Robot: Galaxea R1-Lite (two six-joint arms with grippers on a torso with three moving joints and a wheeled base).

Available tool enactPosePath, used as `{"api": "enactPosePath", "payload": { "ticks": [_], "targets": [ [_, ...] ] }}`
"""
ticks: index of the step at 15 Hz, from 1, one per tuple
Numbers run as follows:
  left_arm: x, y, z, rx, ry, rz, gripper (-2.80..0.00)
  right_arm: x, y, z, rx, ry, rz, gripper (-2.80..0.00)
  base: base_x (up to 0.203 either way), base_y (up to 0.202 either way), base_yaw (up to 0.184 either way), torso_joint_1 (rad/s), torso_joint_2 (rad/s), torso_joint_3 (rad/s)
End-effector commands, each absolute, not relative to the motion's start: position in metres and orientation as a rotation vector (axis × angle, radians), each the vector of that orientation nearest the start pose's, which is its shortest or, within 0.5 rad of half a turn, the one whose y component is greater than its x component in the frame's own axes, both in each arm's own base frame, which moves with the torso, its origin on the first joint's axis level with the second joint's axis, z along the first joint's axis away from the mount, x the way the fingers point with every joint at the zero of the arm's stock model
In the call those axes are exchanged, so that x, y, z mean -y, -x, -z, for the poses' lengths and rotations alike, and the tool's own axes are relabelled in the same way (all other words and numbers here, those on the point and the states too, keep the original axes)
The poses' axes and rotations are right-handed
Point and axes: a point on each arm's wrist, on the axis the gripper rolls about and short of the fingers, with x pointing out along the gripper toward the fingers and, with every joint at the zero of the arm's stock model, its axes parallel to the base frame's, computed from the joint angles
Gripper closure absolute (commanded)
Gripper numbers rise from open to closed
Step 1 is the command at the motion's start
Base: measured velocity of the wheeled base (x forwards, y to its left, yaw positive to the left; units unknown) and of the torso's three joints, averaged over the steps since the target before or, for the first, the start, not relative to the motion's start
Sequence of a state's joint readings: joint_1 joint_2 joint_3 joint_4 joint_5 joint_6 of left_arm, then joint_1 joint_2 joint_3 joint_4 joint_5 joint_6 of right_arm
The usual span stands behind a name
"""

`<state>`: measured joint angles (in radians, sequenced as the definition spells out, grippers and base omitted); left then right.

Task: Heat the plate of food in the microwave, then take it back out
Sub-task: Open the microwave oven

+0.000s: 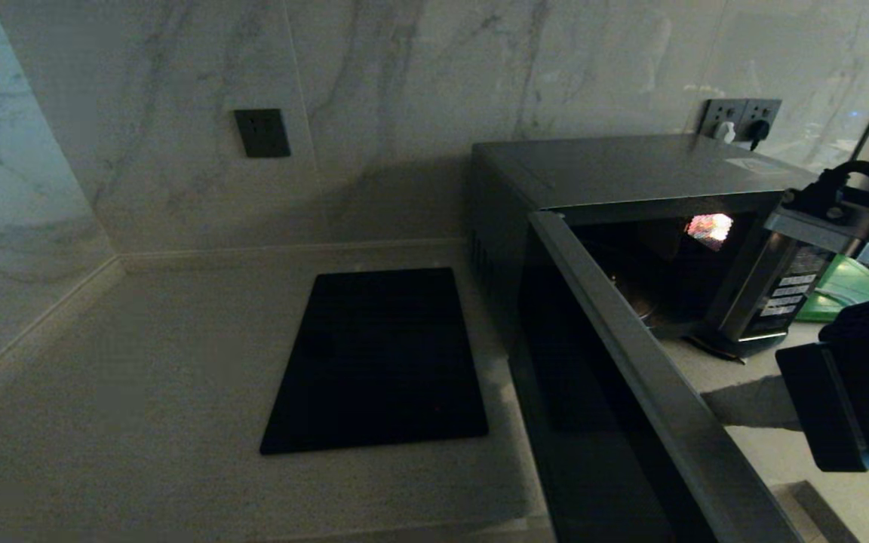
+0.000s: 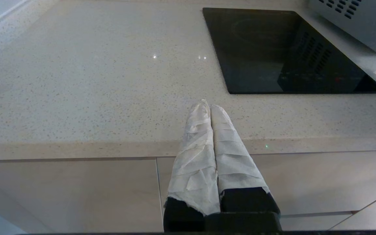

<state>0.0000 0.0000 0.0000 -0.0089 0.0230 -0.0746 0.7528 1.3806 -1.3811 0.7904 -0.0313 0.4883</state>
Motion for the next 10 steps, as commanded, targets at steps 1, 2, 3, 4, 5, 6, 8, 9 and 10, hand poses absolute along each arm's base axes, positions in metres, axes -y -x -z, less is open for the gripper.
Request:
{"api": "enactPosePath", "payload": {
  "ticks": [1,2,3,4,5,6,8,9,10],
  "targets": [
    [-0.0005,0.0228,-0.0764,0.010,0.075,-0.023,0.00,-0.1296,-0.1393,-0.2963,-0.892,-0.137,-0.477,0.00,0.000,0.000,0.000,0.000,0.00,0.000],
    [-0.0005,0.0228,-0.0764,0.010,0.075,-0.023,0.00,-0.1296,-0.1393,-0.2963,-0.892,-0.137,-0.477,0.00,0.000,0.000,0.000,0.000,0.00,0.000],
    [-0.0005,0.0227,-0.0765,0.009,0.075,-0.023,0.00,-0.1296,-0.1393,-0.2963,-0.892,-0.137,-0.477,0.00,0.000,0.000,0.000,0.000,0.00,0.000],
    [-0.0005,0.0227,-0.0765,0.009,0.075,-0.023,0.00,-0.1296,-0.1393,-0.2959,-0.894,-0.136,-0.476,0.00,0.000,0.000,0.000,0.000,0.00,0.000],
    [-0.0005,0.0227,-0.0765,0.009,0.075,-0.023,0.00,-0.1294,-0.1391,-0.2951,-0.896,-0.135,-0.475,0.00,0.000,0.000,0.000,0.000,0.00,0.000],
    [-0.0005,0.0227,-0.0765,0.009,0.075,-0.023,0.00,-0.1287,-0.1389,-0.2945,-0.896,-0.133,-0.471,0.00,0.000,0.000,0.000,0.000,0.00,0.000],
    [-0.0005,0.0227,-0.0765,0.009,0.075,-0.023,0.00,-0.1281,-0.1388,-0.2944,-0.904,-0.173,-0.444,0.00,0.000,0.000,0.000,0.000,0.00,0.000],
    [-0.0005,0.0227,-0.0764,0.009,0.075,-0.023,0.00,-0.1280,-0.1390,-0.2944,-0.905,-0.184,-0.435,0.00,0.000,0.000,0.000,0.000,0.00,0.000],
    [-0.0005,0.0227,-0.0765,0.009,0.075,-0.023,0.00,-0.1276,-0.1390,-0.2940,-0.907,-0.185,-0.433,0.00,0.000,0.000,0.000,0.000,0.00,0.000]
  ]
}}
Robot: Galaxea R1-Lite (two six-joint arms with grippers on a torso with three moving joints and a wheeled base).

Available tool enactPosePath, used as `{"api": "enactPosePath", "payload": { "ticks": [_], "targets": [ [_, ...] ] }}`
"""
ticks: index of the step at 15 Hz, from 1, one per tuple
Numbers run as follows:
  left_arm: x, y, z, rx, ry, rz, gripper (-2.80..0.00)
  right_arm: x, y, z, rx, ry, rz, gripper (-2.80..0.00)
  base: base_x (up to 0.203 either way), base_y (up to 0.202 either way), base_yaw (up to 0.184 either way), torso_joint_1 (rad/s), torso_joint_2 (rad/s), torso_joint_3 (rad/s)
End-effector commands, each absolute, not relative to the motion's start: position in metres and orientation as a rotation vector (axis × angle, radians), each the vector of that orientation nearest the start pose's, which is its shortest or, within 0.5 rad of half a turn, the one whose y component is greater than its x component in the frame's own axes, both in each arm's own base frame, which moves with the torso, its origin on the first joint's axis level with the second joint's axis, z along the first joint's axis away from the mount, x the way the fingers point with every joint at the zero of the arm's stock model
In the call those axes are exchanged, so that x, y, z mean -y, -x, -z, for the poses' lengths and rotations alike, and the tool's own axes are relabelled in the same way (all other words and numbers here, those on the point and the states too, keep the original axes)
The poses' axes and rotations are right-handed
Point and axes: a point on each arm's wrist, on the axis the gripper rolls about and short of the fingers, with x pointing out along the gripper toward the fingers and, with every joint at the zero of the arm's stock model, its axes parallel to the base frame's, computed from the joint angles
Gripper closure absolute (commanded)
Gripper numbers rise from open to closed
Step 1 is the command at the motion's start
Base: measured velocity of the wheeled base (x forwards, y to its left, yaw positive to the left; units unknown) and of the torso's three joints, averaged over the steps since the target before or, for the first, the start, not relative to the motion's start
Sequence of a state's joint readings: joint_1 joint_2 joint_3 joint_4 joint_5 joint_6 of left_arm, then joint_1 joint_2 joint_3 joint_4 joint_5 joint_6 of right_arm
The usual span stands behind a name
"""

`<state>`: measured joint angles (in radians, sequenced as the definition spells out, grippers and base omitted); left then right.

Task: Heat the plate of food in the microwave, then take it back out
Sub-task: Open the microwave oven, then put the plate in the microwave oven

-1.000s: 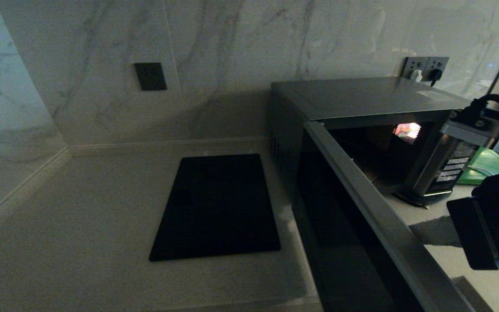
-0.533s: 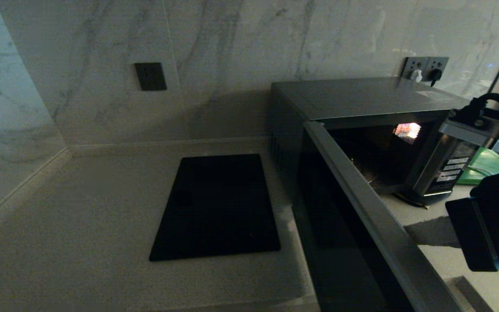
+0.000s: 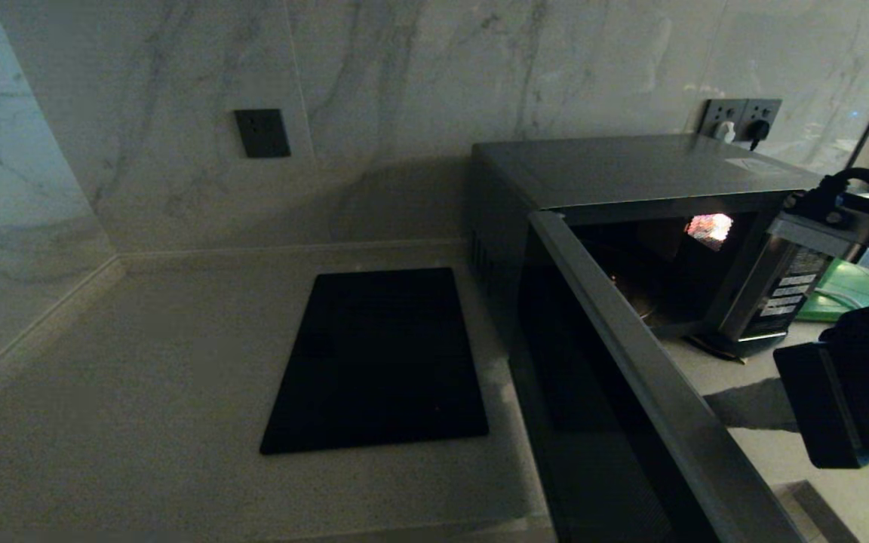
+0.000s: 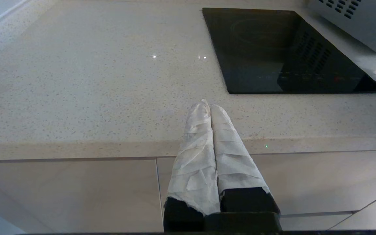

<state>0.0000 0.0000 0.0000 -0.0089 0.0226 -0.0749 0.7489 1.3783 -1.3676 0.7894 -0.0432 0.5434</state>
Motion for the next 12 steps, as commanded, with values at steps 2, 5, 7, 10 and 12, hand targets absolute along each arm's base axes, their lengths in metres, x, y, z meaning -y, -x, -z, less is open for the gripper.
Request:
{"api": "enactPosePath", "payload": {
  "ticks": [2,5,7,10,12],
  "targets": [
    [-0.001,0.023,-0.076,0.010,0.075,-0.023,0.00,-0.126,-0.140,-0.293,-0.906,-0.191,-0.419,0.00,0.000,0.000,0.000,0.000,0.00,0.000],
    [-0.001,0.023,-0.076,0.010,0.075,-0.023,0.00,-0.114,-0.151,-0.293,-0.892,-0.229,-0.337,0.00,0.000,0.000,0.000,0.000,0.00,0.000],
    [-0.001,0.023,-0.076,0.009,0.075,-0.023,0.00,-0.098,-0.161,-0.296,-0.845,-0.289,-0.246,0.00,0.000,0.000,0.000,0.000,0.00,0.000],
    [-0.001,0.023,-0.076,0.010,0.075,-0.023,0.00,-0.065,-0.172,-0.299,-0.779,-0.363,-0.050,0.00,0.000,0.000,0.000,0.000,0.00,0.000],
    [-0.001,0.023,-0.076,0.009,0.075,-0.023,0.00,-0.035,-0.177,-0.298,-0.740,-0.425,0.115,0.00,0.000,0.000,0.000,0.000,0.00,0.000]
  ]
}}
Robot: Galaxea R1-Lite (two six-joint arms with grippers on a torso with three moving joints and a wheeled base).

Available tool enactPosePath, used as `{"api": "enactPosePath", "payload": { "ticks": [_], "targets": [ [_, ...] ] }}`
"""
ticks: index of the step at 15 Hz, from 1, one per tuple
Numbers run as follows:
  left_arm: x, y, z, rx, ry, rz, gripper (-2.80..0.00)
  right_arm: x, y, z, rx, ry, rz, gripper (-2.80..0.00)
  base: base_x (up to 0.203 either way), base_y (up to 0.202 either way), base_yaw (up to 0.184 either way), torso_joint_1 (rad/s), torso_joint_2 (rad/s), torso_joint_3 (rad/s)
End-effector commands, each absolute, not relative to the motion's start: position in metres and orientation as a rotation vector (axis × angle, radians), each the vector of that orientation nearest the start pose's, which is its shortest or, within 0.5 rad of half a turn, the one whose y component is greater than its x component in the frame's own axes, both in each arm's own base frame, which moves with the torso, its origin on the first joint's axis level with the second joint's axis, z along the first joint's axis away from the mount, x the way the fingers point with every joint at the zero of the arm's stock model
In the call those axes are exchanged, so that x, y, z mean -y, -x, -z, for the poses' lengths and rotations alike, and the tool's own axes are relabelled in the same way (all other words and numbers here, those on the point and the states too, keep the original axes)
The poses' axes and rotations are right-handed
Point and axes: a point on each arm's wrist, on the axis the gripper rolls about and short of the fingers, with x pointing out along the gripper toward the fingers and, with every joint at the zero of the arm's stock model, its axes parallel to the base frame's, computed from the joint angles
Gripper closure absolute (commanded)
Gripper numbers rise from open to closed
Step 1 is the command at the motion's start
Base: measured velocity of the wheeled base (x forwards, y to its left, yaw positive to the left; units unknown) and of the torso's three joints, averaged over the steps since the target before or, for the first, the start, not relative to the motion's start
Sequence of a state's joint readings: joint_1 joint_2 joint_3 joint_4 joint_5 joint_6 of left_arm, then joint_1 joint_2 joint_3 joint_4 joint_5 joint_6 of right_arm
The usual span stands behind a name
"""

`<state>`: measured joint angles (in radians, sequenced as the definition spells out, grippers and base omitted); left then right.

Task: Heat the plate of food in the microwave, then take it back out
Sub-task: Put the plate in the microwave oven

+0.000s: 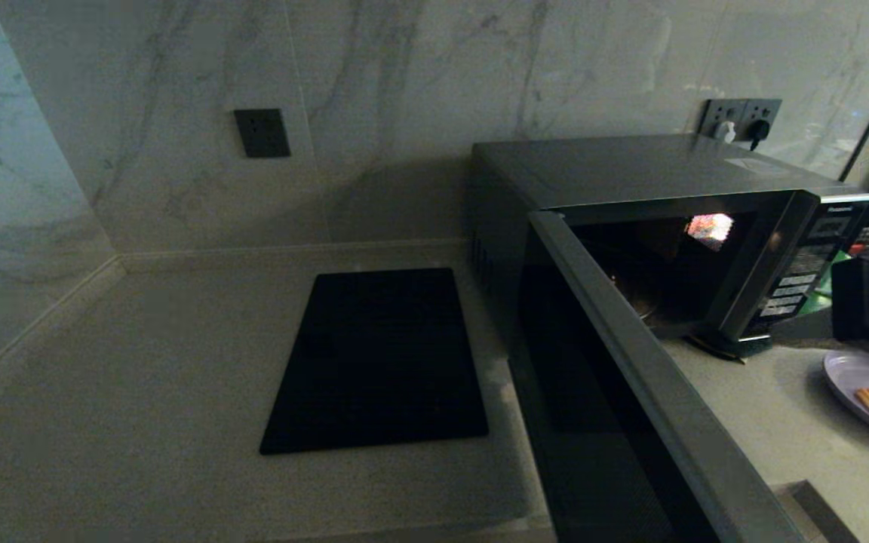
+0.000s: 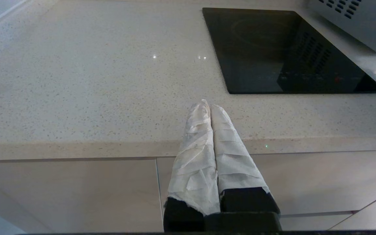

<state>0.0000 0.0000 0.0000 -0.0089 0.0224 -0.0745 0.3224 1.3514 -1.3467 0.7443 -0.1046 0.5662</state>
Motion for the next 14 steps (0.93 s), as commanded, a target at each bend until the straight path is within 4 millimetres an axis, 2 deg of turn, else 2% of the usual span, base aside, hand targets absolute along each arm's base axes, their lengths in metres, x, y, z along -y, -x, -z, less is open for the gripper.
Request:
{"api": "enactPosePath", "payload": {
  "ticks": [1,3,6,9,11,14],
  "targets": [
    [-0.001,0.023,-0.076,0.009,0.075,-0.023,0.00,-0.018,-0.179,-0.298,-0.718,-0.459,0.205,0.00,0.000,0.000,0.000,0.000,0.00,0.000],
    [-0.001,0.023,-0.076,0.009,0.075,-0.023,0.00,0.014,-0.179,-0.295,-0.680,-0.519,0.376,0.00,0.000,0.000,0.000,0.000,0.00,0.000],
    [-0.001,0.023,-0.076,0.010,0.075,-0.023,0.00,0.059,-0.183,-0.280,-0.641,-0.554,0.587,0.00,0.000,0.000,0.000,0.000,0.00,0.000],
    [-0.001,0.023,-0.076,0.009,0.075,-0.023,0.00,0.096,-0.190,-0.263,-0.443,-0.543,0.705,0.00,0.000,0.000,0.000,0.000,0.00,0.000],
    [-0.001,0.023,-0.076,0.010,0.075,-0.023,0.00,0.112,-0.189,-0.254,-0.451,-0.537,0.773,0.00,0.000,0.000,0.000,0.000,0.00,0.000],
    [-0.001,0.023,-0.076,0.010,0.075,-0.023,0.00,0.115,-0.189,-0.245,-0.585,-0.542,0.856,0.00,0.000,0.000,0.000,0.000,0.00,0.000]
  ]
}}
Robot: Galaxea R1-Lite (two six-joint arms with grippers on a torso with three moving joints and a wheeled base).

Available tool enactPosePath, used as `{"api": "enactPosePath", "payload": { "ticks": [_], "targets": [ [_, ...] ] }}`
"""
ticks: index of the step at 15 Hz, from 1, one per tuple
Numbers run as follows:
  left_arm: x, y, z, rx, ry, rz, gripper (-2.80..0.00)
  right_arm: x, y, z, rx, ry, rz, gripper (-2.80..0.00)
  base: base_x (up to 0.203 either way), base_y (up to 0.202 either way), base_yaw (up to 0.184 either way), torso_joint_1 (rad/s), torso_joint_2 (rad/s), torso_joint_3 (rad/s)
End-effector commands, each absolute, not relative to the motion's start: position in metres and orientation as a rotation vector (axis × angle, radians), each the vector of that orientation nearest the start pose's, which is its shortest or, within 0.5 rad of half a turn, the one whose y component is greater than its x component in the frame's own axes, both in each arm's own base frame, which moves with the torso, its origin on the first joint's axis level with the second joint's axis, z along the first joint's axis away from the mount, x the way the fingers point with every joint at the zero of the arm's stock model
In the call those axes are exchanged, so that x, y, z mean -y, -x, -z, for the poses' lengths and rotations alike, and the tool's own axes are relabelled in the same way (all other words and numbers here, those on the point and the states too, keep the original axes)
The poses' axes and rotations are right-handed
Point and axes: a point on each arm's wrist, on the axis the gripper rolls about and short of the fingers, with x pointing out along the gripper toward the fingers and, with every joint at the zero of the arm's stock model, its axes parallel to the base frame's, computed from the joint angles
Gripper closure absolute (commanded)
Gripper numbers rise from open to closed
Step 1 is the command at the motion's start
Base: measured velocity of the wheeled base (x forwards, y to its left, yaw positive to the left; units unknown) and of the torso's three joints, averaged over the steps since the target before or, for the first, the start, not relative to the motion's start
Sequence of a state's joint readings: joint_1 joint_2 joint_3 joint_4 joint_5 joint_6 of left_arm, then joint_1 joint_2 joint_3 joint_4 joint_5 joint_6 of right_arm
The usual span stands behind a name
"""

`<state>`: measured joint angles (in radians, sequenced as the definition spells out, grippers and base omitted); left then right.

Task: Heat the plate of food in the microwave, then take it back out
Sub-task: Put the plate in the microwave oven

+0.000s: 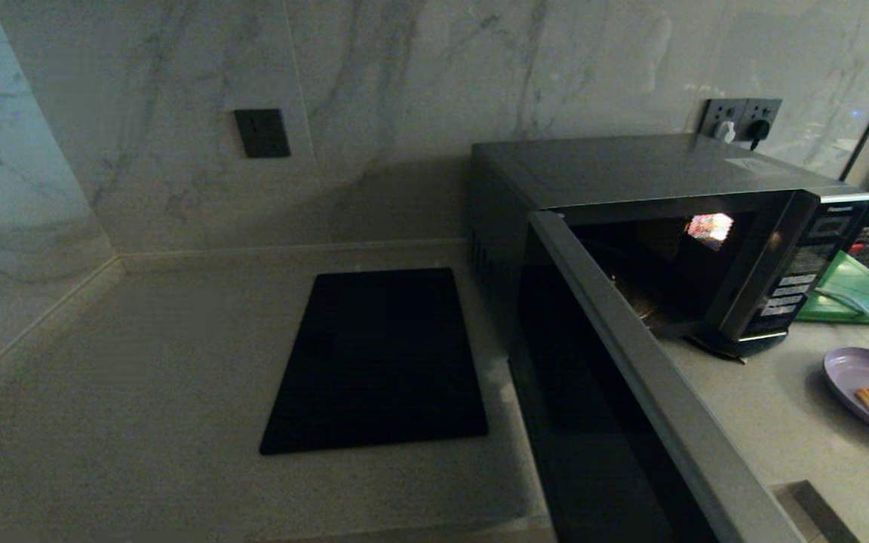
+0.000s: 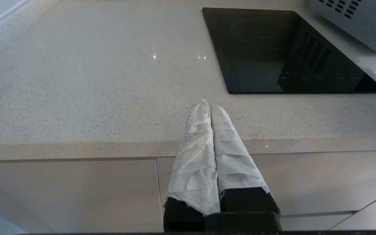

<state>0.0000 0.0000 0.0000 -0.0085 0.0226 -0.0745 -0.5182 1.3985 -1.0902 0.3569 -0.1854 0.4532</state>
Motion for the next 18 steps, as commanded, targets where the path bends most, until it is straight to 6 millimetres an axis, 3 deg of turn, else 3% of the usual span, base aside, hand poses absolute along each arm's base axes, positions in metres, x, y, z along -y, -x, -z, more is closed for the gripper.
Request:
{"api": "enactPosePath", "payload": {
  "ticks": [1,5,9,12,16,17,18],
  "targets": [
    [-0.001,0.023,-0.076,0.009,0.075,-0.023,0.00,0.117,-0.191,-0.244,-0.630,-0.551,0.871,0.00,0.000,0.000,0.000,0.000,0.00,0.000],
    [-0.001,0.023,-0.076,0.009,0.075,-0.023,0.00,0.122,-0.200,-0.235,-0.683,-0.584,0.895,0.00,0.000,0.000,0.000,0.000,0.00,0.000],
    [-0.001,0.023,-0.076,0.009,0.075,-0.023,0.00,0.136,-0.208,-0.240,-0.667,-0.650,0.838,0.00,0.000,0.000,0.000,0.000,0.00,0.000],
    [-0.001,0.023,-0.076,0.009,0.075,-0.023,0.00,0.161,-0.220,-0.230,-0.680,-0.726,0.875,0.00,0.000,0.000,0.000,0.000,0.00,0.000],
    [-0.001,0.023,-0.076,0.008,0.075,-0.023,0.00,0.214,-0.232,-0.211,-0.664,-0.823,0.997,0.00,0.000,0.000,0.000,0.000,0.00,0.000],
    [-0.001,0.023,-0.076,0.010,0.075,-0.023,0.00,0.220,-0.233,-0.208,-0.656,-0.831,1.002,-2.80,0.000,0.000,0.000,0.000,0.00,0.000],
    [-0.001,0.023,-0.076,0.009,0.075,-0.023,0.00,0.221,-0.234,-0.207,-0.653,-0.837,0.985,-2.80,0.000,0.000,0.000,0.000,0.00,0.000]
  ]
}}
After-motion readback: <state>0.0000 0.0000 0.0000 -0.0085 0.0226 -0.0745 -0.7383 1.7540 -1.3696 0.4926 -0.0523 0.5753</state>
